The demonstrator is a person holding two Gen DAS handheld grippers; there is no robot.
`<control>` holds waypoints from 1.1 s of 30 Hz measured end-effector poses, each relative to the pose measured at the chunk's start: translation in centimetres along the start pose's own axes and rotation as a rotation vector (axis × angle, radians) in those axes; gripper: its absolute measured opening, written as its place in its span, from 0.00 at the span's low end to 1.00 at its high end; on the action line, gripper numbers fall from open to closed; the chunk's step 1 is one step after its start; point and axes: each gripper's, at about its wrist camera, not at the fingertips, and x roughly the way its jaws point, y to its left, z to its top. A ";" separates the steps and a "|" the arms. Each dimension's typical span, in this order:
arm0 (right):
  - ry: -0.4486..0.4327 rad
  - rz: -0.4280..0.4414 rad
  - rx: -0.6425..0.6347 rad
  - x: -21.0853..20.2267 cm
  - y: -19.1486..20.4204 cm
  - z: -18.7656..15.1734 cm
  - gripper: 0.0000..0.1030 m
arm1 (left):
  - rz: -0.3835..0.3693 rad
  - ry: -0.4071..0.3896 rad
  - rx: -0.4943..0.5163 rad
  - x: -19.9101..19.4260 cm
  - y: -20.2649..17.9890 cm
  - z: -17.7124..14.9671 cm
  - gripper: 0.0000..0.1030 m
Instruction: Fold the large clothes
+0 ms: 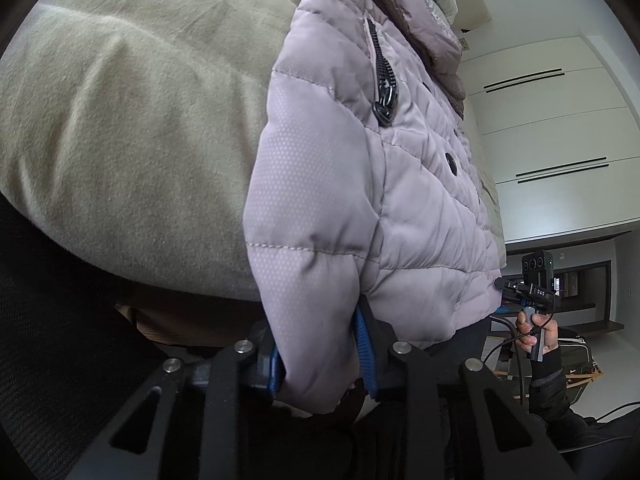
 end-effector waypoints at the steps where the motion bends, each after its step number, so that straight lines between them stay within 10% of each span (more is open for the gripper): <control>1: -0.002 0.006 0.007 0.2 -0.1 0.0 0.50 | 0.008 -0.001 0.007 -0.1 -0.1 -0.1 0.29; 11: -0.078 -0.060 -0.072 0.6 1.5 -2.1 0.11 | 0.127 -0.005 0.216 -1.1 -5.0 -0.6 0.08; 20: -0.043 -0.040 -0.090 -1.2 2.4 -5.3 0.08 | 0.121 0.143 0.285 -3.0 -6.3 -1.8 0.08; 25: -0.101 0.107 -0.078 -3.0 3.9 -6.2 0.08 | -0.095 0.093 0.185 -5.2 -5.8 -1.4 0.08; 33: -0.347 0.342 -0.112 -8.5 7.9 0.0 0.08 | -0.445 -0.221 0.057 -10.2 -8.9 4.8 0.08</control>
